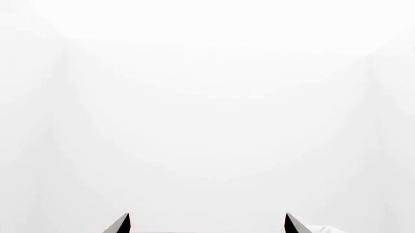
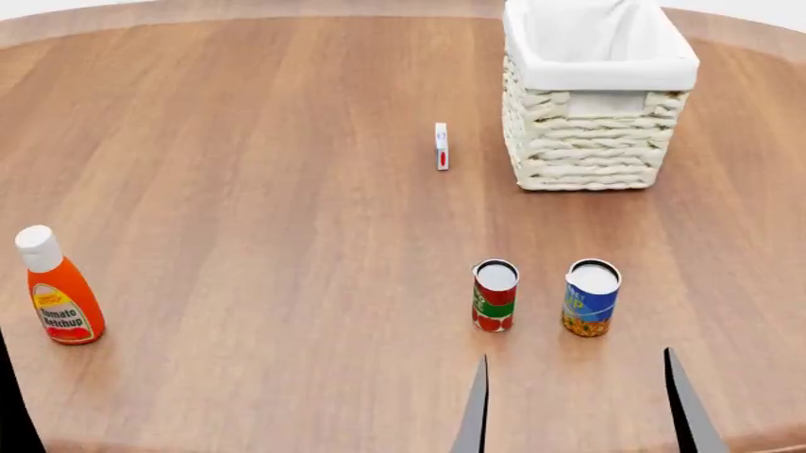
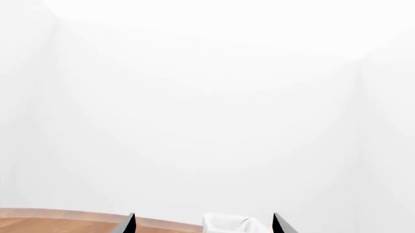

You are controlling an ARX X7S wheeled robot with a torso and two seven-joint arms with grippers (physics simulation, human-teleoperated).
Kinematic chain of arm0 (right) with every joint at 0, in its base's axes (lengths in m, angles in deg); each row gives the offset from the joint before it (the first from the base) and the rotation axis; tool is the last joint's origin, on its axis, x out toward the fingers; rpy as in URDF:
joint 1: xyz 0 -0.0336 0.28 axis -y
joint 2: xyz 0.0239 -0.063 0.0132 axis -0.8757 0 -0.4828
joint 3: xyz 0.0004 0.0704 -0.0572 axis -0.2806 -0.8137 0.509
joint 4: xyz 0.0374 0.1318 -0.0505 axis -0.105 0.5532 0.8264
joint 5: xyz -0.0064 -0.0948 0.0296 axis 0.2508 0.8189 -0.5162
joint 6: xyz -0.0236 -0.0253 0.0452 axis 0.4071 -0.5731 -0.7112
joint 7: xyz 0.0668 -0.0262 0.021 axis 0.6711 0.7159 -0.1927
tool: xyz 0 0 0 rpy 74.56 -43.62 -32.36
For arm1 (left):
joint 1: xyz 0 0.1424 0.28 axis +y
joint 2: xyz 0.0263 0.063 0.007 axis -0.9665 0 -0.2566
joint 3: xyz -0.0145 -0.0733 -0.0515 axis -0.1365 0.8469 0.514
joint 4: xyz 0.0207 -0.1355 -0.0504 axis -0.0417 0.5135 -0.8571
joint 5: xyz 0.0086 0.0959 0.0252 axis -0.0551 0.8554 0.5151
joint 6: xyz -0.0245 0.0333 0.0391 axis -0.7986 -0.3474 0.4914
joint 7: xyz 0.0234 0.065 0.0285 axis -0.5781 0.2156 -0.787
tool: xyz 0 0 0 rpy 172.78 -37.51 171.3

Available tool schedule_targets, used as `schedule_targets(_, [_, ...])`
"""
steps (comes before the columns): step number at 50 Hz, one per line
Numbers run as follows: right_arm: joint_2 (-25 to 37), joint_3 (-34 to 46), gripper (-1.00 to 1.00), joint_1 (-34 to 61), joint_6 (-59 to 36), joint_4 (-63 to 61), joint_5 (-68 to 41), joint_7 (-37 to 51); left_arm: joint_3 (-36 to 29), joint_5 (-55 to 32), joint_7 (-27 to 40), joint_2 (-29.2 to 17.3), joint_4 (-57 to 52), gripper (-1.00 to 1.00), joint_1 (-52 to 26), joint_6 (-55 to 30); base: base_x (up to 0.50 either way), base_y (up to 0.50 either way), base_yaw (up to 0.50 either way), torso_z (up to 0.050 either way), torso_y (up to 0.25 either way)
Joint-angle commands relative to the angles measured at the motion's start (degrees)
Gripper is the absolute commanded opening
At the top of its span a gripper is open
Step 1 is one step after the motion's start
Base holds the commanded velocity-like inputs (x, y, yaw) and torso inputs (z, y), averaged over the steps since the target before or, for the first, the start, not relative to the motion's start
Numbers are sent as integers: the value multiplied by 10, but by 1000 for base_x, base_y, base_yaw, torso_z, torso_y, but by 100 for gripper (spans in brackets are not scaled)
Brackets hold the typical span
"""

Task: Pick up the tomato sauce, and put it in the basket.

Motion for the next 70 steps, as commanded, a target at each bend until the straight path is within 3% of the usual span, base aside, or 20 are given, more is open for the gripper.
schedule_targets(1, [6, 3, 100, 1, -10, -8, -5, 4, -1, -4, 8, -7, -6, 100, 5, 4, 0, 0, 0, 0, 0])
schedule_targets(70, [33, 20, 100, -1, -28, -2, -7, 37, -23, -14, 36, -34, 20, 100, 18, 27, 232, 0, 0, 0, 0])
